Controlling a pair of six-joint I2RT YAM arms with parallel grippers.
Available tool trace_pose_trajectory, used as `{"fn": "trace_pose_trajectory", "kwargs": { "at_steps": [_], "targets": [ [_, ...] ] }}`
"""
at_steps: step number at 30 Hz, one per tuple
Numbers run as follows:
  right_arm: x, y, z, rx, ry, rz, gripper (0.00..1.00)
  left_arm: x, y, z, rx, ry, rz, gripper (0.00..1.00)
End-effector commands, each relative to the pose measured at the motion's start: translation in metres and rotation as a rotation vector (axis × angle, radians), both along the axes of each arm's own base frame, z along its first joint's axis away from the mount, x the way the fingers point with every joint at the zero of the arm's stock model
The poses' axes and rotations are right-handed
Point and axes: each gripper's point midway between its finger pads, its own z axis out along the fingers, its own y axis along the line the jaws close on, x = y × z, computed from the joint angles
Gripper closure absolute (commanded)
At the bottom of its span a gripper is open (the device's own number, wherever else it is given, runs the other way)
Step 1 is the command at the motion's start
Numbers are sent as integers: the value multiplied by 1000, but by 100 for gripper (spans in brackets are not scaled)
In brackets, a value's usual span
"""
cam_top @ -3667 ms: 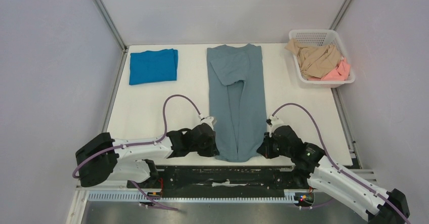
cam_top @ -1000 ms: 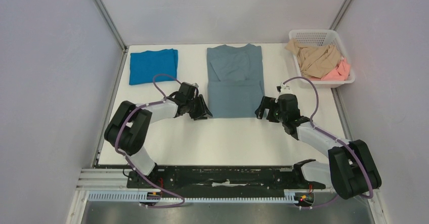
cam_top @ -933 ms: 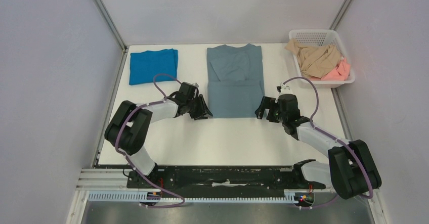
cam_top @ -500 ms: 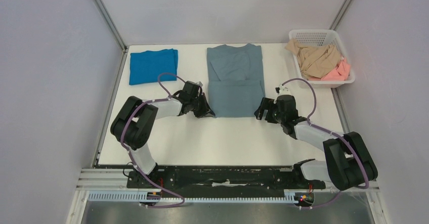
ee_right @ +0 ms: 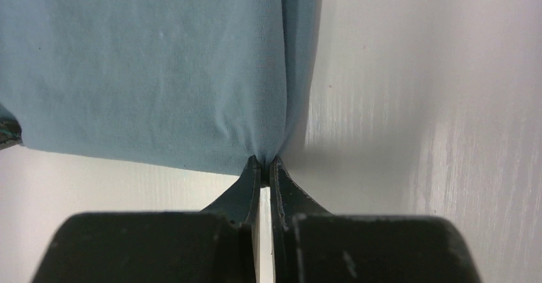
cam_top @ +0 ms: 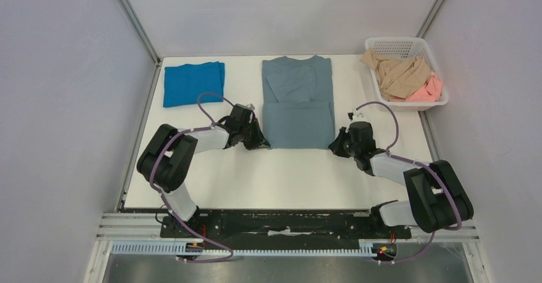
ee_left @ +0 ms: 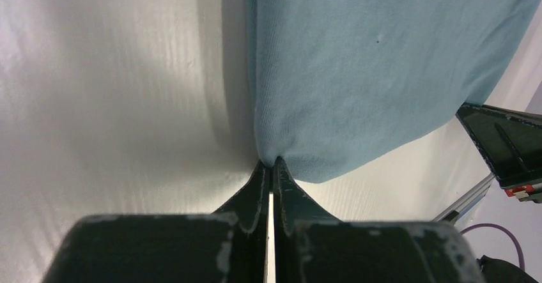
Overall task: Fold and stack the t-shirts
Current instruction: Grab one side of the 2/3 rectangular tshirt with both arms
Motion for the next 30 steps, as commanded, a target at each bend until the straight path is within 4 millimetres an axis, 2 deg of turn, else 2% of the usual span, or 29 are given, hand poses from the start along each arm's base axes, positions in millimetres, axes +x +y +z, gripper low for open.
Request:
{"fn": "trace_pose_trajectory", "kwargs": {
  "at_steps": [1, 7, 12, 14, 17, 20, 24, 27, 30],
  "targets": [
    [-28, 2, -10, 26, 51, 43, 100, -36, 31, -25, 152, 65, 22, 98],
    [-94, 8, -22, 82, 99, 133, 100, -95, 46, -24, 226, 62, 24, 98],
    [-141, -7, -28, 15, 176, 170, 100, -138, 54, -15, 252, 18, 18, 98],
    [-155, -4, -27, 37, 191, 202, 100, -156, 49, -13, 234, -6, -15, 98],
    [-168, 7, -19, 108, 204, 247, 100, -167, 38, -11, 166, -23, -29, 98],
    [-162, 8, -8, 115, 146, 243, 100, -175, 31, -2, 139, -48, -48, 98],
    [-148, 8, 12, 106, 83, 232, 100, -173, 30, 14, 129, -93, -44, 98],
    [-128, 11, 35, 123, -5, 193, 100, -163, 23, 38, 95, -153, -39, 98],
    [-105, 18, 71, 168, -120, 177, 100, -147, 18, 71, 78, -251, -26, 98]
  ]
}}
